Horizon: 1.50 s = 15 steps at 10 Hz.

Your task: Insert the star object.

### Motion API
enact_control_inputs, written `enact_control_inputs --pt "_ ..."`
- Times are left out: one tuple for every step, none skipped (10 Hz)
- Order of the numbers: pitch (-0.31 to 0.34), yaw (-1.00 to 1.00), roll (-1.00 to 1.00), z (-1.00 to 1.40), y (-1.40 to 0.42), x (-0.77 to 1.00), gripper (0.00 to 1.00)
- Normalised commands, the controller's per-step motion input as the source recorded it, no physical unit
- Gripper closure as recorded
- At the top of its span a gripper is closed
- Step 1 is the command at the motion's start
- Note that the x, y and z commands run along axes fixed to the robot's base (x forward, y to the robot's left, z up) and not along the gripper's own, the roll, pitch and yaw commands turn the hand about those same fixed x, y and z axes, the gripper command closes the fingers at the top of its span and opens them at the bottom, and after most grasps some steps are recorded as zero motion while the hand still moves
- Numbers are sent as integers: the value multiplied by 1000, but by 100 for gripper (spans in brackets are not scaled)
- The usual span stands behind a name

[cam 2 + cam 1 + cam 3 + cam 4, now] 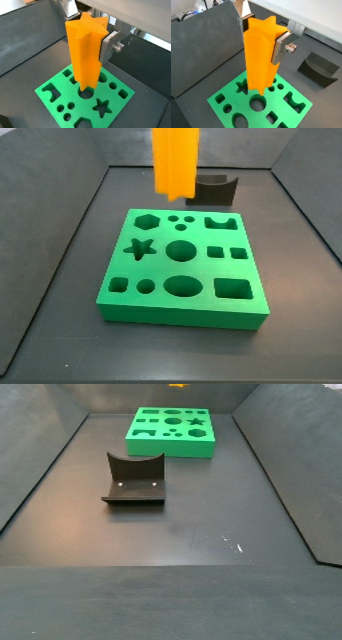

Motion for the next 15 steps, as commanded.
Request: enact_control_inputs --pt "0 0 14 0 0 0 100" --pt "-87 0 0 -583 0 0 100" --pt "-66 0 176 -983 -11 0 100" --pt "-61 17 207 -963 -74 -180 100" --pt "-106 100 224 -903 -100 -426 100" --pt "-167 194 276 -749 -126 -580 100" --pt "-156 243 254 -691 -134 -489 100" --pt "-131 237 137 -597 -74 -451 100" --pt "-84 177 0 -411 -40 -360 100" --pt "-30 163 0 -231 -54 -180 100" --pt "-9 154 0 -151 -63 -80 100" --pt "-20 177 0 -186 -31 -123 100" --pt "-39 229 0 -229 -43 -151 100" --pt "-33 234 0 -237 -17 -129 100" --pt "-27 237 0 -246 0 -51 100"
